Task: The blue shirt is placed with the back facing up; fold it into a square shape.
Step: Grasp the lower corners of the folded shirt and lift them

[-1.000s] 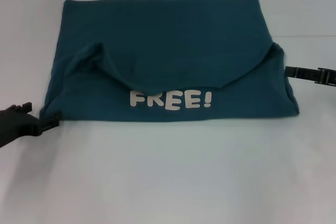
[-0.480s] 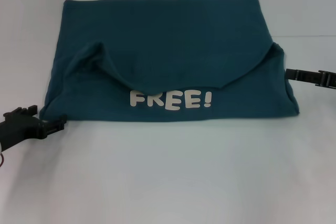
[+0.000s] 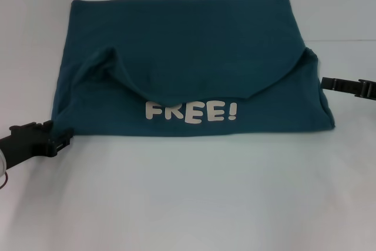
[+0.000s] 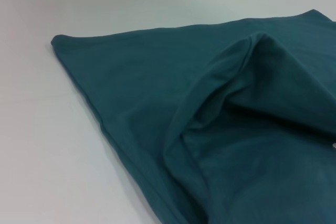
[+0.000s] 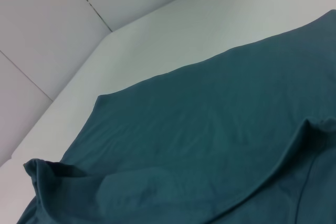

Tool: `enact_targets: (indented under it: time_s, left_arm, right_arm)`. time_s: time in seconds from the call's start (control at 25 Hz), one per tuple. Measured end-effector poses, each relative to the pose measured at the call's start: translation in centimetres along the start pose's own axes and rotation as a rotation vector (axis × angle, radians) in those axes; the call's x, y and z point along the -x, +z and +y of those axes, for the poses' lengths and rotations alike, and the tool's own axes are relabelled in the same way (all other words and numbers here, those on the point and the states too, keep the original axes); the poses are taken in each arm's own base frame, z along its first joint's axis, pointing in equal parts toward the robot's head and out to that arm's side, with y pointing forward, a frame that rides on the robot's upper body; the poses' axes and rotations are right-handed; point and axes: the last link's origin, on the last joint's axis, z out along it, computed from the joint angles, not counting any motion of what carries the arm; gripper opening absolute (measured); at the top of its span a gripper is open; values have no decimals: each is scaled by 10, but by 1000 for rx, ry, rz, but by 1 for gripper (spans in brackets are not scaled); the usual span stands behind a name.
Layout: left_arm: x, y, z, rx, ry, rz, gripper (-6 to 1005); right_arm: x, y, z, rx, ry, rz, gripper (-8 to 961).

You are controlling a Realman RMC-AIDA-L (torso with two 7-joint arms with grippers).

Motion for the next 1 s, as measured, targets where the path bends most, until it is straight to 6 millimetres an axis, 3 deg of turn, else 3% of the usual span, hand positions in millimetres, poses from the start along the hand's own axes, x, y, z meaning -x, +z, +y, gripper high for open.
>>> enact_targets:
  time_s: [0.36,0.48,0.72,1.0]
  left_arm:
    - [0,0,-2,-13,-2,-1,442]
    - [0,0,-3,-19,-1,-3,202]
    - [-2,2,-3,-27,-3,-5,28]
    - [-9,-4,-4,5,-20,17,28]
  right_arm:
    - [-1,-1,-1,-1,2,1,668]
    - [-1,-1,-1,-1,2,1,667]
    - [-1,-2,-2,-4,-2,5,667]
    - [-2,-4,-5,-26,5,51,666]
